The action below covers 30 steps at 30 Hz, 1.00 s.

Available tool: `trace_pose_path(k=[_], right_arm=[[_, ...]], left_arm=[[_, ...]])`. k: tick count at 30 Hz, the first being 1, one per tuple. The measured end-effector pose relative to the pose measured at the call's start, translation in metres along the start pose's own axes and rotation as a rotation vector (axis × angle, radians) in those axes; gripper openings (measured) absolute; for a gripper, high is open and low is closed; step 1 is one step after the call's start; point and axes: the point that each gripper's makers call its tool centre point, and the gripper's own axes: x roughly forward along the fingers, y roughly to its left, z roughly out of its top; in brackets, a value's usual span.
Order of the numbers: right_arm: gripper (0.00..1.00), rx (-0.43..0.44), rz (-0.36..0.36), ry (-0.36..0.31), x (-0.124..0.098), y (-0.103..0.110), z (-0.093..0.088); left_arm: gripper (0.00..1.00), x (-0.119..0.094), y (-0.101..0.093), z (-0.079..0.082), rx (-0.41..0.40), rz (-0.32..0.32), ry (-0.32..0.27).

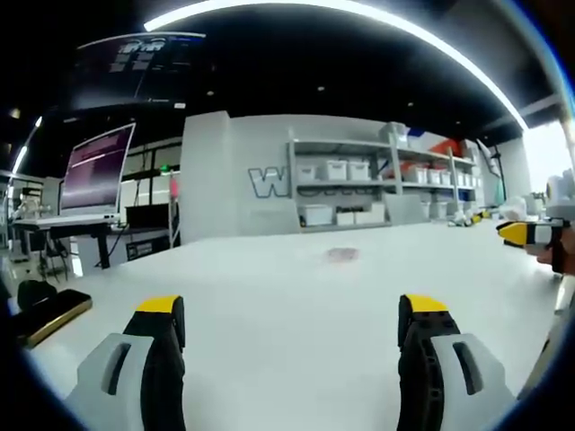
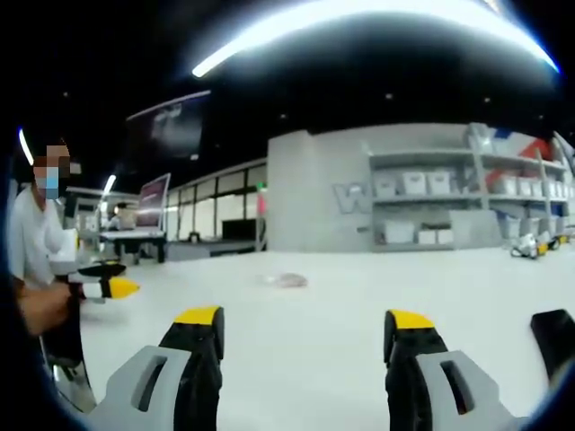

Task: Open the resealable bag by pulling the two sides of the seal apart until the entire bag opening is separated and visibly accessible.

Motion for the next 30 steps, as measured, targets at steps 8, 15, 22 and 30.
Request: trace_pose_path(k=[8, 15, 22, 30], right_arm=[[0.72, -0.001, 0.004, 0.001, 0.0018, 0.0009, 0.0008], [0.71, -0.006, 0.008, 0.003, 0.003, 0.0016, 0.0013], [0.71, -0.009, 0.01, 0.002, 0.004, 0.0028, 0.0028], [0.69, -0.018, 0.018, 0.015, 0.0061, 0.0049, 0.0009]], left_arm=[[0.98, 0.0013, -0.0006, 0.0004, 0.0, -0.001, 0.002], [0.98, 0.0023, -0.0006, 0.0013, -0.001, -0.002, 0.0], [0.98, 0.0023, 0.0003, 0.0019, -0.002, 0.001, -0.001], [0.98, 0.0026, -0.0003, 0.0038, -0.001, -0.001, -0.004]])
